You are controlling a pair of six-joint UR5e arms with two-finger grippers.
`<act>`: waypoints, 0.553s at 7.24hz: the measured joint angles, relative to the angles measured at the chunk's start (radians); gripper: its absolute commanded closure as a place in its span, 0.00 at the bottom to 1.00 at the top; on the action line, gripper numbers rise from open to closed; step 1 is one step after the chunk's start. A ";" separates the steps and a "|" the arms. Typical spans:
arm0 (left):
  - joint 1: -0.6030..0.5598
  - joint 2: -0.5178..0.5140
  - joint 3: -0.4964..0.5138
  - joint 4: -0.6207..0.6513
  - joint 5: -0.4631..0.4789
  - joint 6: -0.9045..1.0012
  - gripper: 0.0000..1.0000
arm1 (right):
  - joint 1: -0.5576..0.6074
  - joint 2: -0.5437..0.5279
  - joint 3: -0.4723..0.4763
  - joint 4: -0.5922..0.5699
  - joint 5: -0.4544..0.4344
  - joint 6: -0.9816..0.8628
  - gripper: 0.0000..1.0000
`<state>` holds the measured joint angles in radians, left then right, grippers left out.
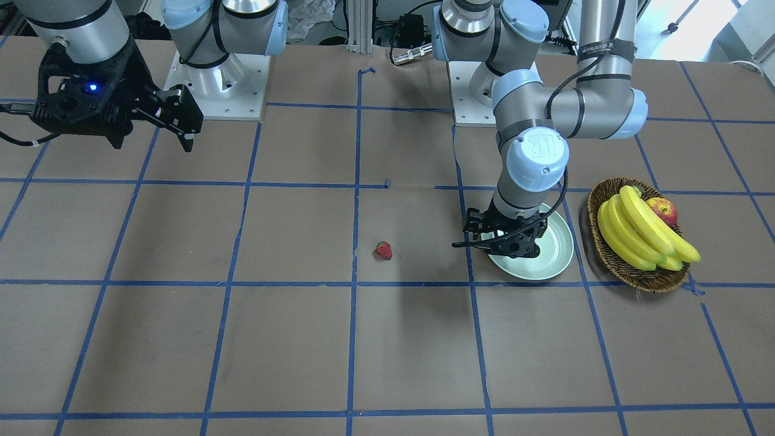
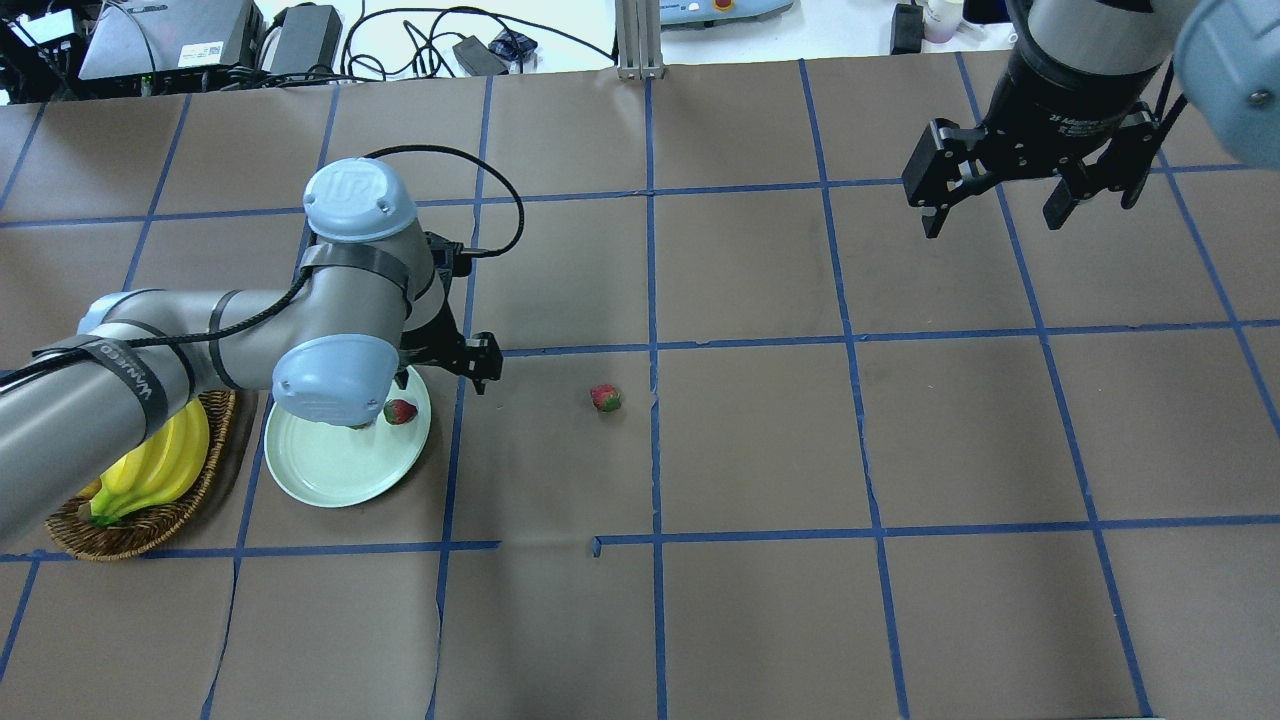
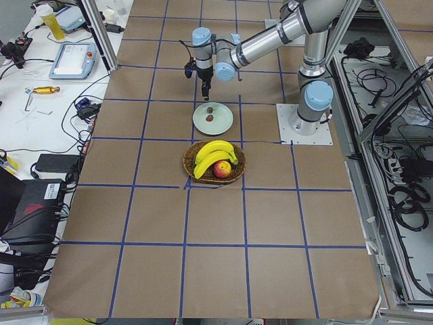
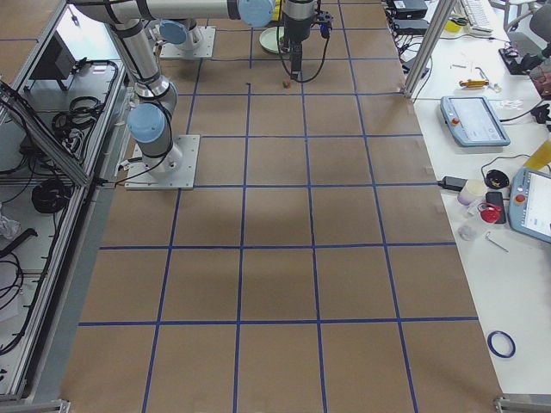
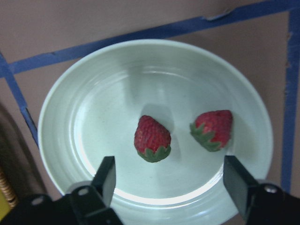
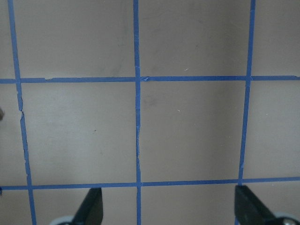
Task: Collect all strawberries into plate
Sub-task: 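Reach the left gripper to the last strawberry and grasp it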
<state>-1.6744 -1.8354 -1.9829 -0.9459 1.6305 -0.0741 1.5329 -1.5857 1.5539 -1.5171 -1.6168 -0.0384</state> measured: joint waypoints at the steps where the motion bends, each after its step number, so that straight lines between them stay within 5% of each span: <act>1: -0.062 -0.024 0.011 0.062 -0.038 -0.118 0.06 | 0.001 0.001 0.000 0.000 0.000 0.000 0.00; 4: -0.167 -0.119 0.065 0.195 -0.082 -0.344 0.07 | 0.001 0.000 0.001 0.000 0.000 0.000 0.00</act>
<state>-1.8413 -1.9542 -1.9180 -0.7511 1.5489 -0.4184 1.5335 -1.5859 1.5546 -1.5171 -1.6168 -0.0383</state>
